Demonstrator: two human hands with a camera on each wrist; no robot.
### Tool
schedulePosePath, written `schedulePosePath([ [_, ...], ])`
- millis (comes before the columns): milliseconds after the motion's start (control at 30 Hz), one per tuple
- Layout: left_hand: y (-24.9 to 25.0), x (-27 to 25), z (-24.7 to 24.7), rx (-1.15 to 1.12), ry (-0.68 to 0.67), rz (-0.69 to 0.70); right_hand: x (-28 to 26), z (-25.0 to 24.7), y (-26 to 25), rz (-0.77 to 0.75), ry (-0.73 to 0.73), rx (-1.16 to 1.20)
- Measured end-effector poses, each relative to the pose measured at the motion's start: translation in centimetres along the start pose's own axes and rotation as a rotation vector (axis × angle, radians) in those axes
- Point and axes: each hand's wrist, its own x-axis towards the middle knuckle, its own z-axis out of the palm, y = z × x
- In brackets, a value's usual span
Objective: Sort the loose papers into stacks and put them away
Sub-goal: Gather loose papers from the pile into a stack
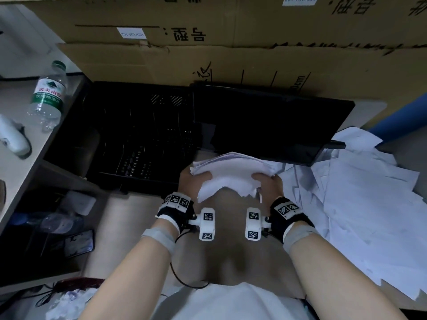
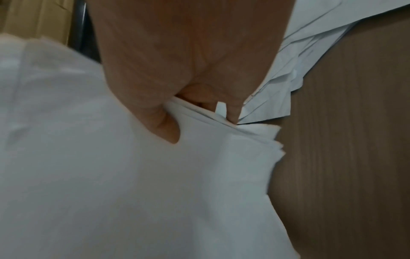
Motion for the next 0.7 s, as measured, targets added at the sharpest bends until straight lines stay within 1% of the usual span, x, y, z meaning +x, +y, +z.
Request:
schedulePosePath([
  [33,-0.4,0.1,-0.4,0.008,0.021,0.008,-0.1,-0.2,0.0,0.004,0.009,0.015],
  [100,-1.5,0.5,-0.8,0.046,0.026,-0.004,-0.1,-0.5,0.7,-0.018,-0.022,-0.056],
  [167,-3.0,0.5,-0.4,0.195,-0.057,-0.062,-0.1,-0.3,1.9,0.016,-0.101,-0.227],
  [233,-4.1,0.1,0.0,0.245,-0.121,-0.132,0.0,-0.1,3.0,0.119,-0.188,-0.316],
  [267,-4.4,-0.1,0.0,0.22,-0.133,-0.15,0.0,0.1,3.3,0.154,-0.207,-0.308],
  [333,-4.3,-0.3,0.1,0.15,-0.106,-0.14,-0.2,0.3,3.2,0.162,-0.183,-0.245],
  [433,-3.2,-0.4,-0.4,0.045,-0.061,-0.108,-0.5,0.4,2.7,0.093,-0.14,-0.171],
  [533,-2.2,-0.7,-1.2,-0.027,-0.108,-0.07,-1.4,0.2,1.6,0.062,-0.099,-0.049],
  [600,-2.1,-1.5,-1.4,-0.017,-0.133,-0.068,-1.7,0.0,1.3,0.067,-0.077,-0.016],
  [667,-2.4,-2.7,-1.3,0.053,-0.107,-0.061,-2.1,-0.2,1.4,0.042,-0.075,-0.03],
  [700,-2.7,-3.1,-1.2,0.048,-0.108,-0.036,-2.4,-0.3,1.5,0.036,-0.092,-0.051],
])
